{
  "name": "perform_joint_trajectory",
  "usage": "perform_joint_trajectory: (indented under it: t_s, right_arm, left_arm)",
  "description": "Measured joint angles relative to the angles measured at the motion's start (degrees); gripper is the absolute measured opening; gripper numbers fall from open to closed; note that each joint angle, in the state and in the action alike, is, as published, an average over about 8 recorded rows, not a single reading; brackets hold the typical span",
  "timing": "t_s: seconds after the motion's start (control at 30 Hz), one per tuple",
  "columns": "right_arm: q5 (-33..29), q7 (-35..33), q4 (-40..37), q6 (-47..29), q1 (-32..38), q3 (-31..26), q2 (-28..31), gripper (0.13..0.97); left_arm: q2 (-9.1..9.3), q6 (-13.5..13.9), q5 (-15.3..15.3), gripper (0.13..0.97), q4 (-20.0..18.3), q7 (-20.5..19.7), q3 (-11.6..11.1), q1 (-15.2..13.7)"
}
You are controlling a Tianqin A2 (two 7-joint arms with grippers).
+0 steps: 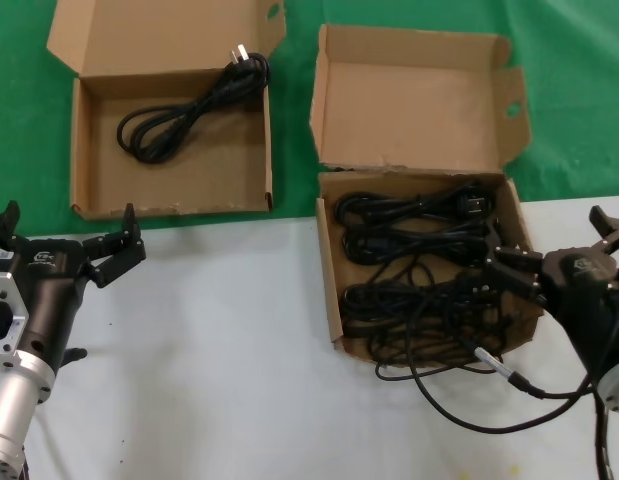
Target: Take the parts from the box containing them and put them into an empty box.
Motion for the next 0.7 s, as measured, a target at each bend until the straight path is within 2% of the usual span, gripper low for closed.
perform_joint_trajectory:
  t_s: [0.7]
  right_arm:
    - [0.0, 0.0, 0.0, 0.0, 0.0, 0.0, 0.0, 0.966]
  left_arm:
    - [0.0, 0.0, 0.0, 0.966, 0.0, 0.0, 0.0, 0.0]
